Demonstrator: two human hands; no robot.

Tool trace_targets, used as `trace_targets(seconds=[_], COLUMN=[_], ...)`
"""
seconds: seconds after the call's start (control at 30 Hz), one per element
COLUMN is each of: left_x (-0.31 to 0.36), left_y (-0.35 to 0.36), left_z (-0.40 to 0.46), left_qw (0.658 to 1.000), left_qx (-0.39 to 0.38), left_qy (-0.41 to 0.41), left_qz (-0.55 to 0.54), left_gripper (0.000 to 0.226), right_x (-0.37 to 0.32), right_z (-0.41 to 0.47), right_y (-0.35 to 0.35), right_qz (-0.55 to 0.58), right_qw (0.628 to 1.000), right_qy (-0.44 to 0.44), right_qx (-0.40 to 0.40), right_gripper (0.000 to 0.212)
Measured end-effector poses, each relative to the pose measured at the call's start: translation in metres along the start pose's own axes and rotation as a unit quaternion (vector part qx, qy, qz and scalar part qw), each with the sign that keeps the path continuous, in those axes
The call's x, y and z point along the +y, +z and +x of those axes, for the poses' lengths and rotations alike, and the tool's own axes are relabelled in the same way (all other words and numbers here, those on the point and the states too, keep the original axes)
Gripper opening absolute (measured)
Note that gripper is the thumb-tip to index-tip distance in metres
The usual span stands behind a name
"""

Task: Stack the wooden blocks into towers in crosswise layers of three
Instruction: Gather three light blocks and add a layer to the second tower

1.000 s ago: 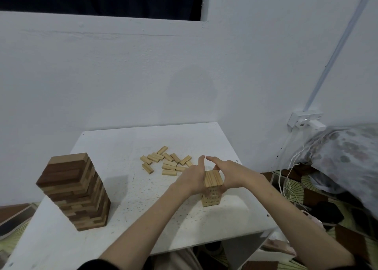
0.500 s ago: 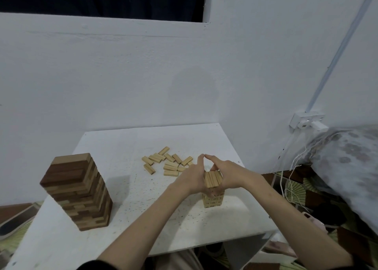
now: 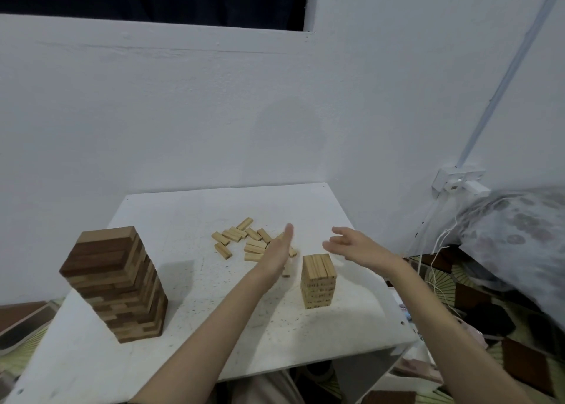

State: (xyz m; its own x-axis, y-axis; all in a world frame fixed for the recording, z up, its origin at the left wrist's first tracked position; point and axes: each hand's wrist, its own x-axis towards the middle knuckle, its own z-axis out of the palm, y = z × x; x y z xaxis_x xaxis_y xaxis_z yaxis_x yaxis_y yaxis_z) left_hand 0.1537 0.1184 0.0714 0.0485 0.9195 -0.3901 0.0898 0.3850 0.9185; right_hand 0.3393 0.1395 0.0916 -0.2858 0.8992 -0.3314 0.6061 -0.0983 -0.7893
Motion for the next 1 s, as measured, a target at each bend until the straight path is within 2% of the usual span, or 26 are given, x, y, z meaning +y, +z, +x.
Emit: trace_targets(seconds=[0.07, 0.13, 0.23, 0.33, 0.5, 0.7, 0.87, 1.0], left_x=[-0.008, -0.019, -0.033, -0.039, -0.042, -0.042, -0.036, -0.023], left_y=[0.003, 0.005, 0.006, 0.01, 0.016, 0.02, -0.001, -0.04], left_z=[0.003, 0.005, 0.014, 0.018, 0.018, 0.02, 0.023, 0.021], left_qw=[0.988, 0.968, 0.958, 0.958, 0.959, 0.958, 0.965, 0.964], left_qx=[-0.004, -0.022, -0.039, -0.034, -0.04, -0.069, -0.008, 0.027], left_qy=[-0.091, -0.163, -0.193, -0.193, -0.191, -0.182, -0.152, -0.103], left_qz=[-0.127, -0.187, -0.209, -0.211, -0.206, -0.213, -0.213, -0.245], left_gripper=[0.077, 0.089, 0.098, 0.102, 0.103, 0.096, 0.063, 0.058], right_x=[0.007, 0.018, 0.03, 0.038, 0.039, 0.038, 0.026, -0.011], right_z=[0.004, 0.008, 0.01, 0.012, 0.014, 0.015, 0.019, 0.02], right_y=[0.012, 0.024, 0.037, 0.044, 0.047, 0.046, 0.032, 0.018], right_qz=[0.082, 0.175, 0.264, 0.308, 0.292, 0.276, 0.231, 0.179], right_qw=[0.995, 0.978, 0.952, 0.937, 0.941, 0.945, 0.957, 0.973], right_qy=[0.054, 0.113, 0.155, 0.163, 0.169, 0.175, 0.16, 0.087], right_qx=[0.016, 0.012, 0.002, 0.004, 0.009, 0.002, 0.075, 0.114], right_gripper=[0.082, 0.09, 0.082, 0.095, 0.108, 0.101, 0.095, 0.081])
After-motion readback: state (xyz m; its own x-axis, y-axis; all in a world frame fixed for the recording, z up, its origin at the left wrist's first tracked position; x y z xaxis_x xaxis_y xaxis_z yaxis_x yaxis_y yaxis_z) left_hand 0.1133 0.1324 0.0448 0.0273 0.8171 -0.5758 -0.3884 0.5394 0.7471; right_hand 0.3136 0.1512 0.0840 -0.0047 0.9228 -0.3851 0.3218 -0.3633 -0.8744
